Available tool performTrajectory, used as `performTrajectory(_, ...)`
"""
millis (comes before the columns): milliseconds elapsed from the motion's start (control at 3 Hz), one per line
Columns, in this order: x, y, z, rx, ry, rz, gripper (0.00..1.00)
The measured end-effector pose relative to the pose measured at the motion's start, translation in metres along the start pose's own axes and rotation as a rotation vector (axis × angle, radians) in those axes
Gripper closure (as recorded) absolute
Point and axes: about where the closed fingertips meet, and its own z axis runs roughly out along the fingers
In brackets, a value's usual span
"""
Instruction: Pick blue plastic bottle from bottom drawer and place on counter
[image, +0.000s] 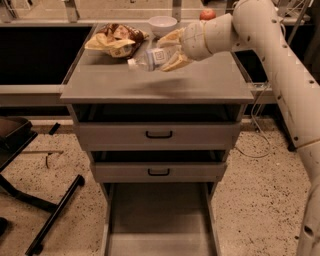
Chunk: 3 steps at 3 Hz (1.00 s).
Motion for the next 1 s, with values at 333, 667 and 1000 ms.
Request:
performTrajectory(333, 0.007, 0.018, 0.008, -0.066, -0.043, 0.076, 1.00)
performTrajectory(667, 0.019, 0.029, 0.014, -0.092, -0.079, 0.164, 1.00)
performTrajectory(1000, 0.036, 0.033, 0.018, -0.097, -0.080, 0.239, 1.00)
